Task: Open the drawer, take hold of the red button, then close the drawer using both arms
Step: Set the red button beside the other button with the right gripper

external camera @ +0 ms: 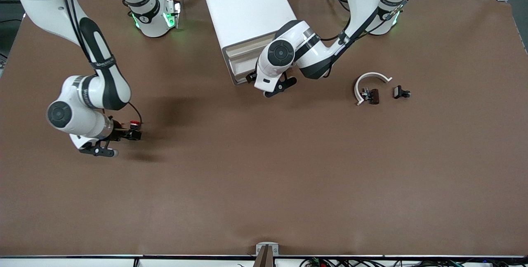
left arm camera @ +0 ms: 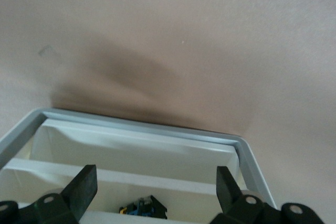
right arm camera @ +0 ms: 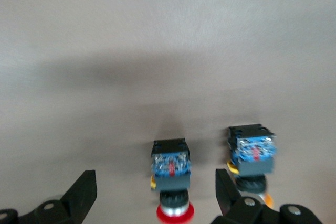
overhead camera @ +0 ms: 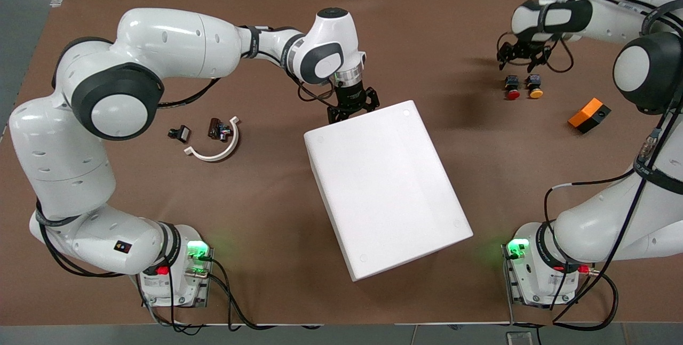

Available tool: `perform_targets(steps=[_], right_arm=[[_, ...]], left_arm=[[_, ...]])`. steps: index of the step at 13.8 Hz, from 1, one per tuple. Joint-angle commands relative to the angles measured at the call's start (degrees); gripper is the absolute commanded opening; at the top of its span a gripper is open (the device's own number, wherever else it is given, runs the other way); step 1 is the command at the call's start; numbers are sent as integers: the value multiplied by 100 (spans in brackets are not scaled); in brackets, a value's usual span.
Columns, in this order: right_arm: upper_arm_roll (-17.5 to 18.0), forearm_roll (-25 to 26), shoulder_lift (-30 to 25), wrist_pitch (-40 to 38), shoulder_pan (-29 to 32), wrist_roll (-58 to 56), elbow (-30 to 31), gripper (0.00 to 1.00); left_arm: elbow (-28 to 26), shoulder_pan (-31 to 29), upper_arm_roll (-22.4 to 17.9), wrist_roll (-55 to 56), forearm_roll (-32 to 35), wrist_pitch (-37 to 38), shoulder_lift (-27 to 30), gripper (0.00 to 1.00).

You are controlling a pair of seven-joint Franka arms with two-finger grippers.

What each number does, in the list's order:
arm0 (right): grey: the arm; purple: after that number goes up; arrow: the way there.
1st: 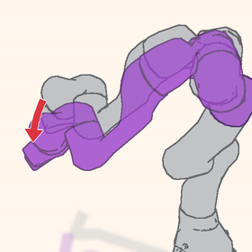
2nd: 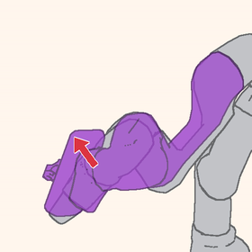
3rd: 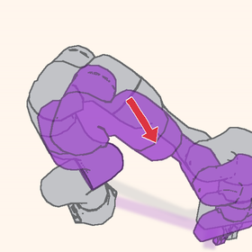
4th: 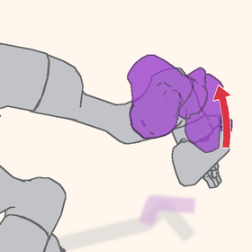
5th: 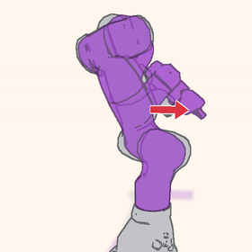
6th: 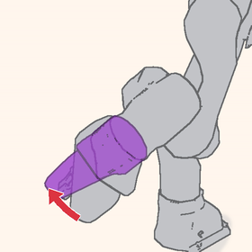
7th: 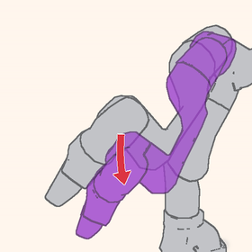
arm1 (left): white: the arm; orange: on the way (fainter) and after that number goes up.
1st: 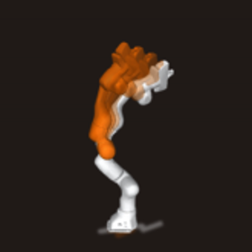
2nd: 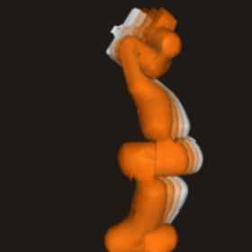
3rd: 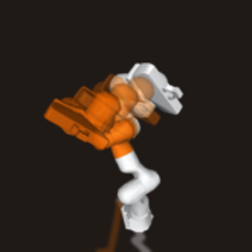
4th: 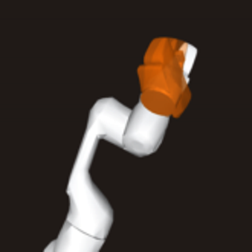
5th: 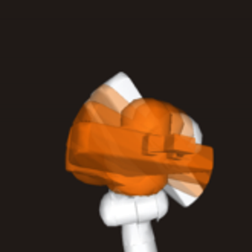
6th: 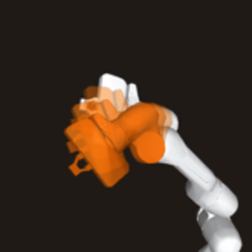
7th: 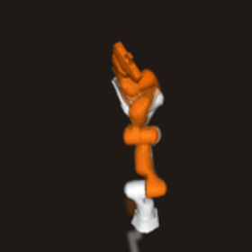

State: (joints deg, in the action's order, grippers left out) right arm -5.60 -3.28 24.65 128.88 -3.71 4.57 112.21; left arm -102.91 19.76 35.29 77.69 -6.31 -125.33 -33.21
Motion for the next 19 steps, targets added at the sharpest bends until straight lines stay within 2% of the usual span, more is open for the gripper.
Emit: perform_targets(steps=[1,6,8,10,12,19], right_arm=[[59,46,-276,-1281,116,-114,-821,100],[33,82,-408,-4015,203,-492,-3000,100],[15,99,-435,-4702,221,-501,-3599,100],[59,510,-505,-5309,213,-562,-4117,100],[33,574,-610,-5583,221,-886,-4453,100],[50,556,-821,-5637,301,-853,-4822,100]], left_arm=[[25,-16,66,88,-378,70,-28,100],[25,-121,136,45,-940,183,-106,100],[43,-122,145,62,-1109,290,-116,100],[43,-131,145,80,-1170,290,-159,100],[43,-131,145,80,-1407,298,-186,100],[34,-87,145,88,-1505,351,-327,100]])
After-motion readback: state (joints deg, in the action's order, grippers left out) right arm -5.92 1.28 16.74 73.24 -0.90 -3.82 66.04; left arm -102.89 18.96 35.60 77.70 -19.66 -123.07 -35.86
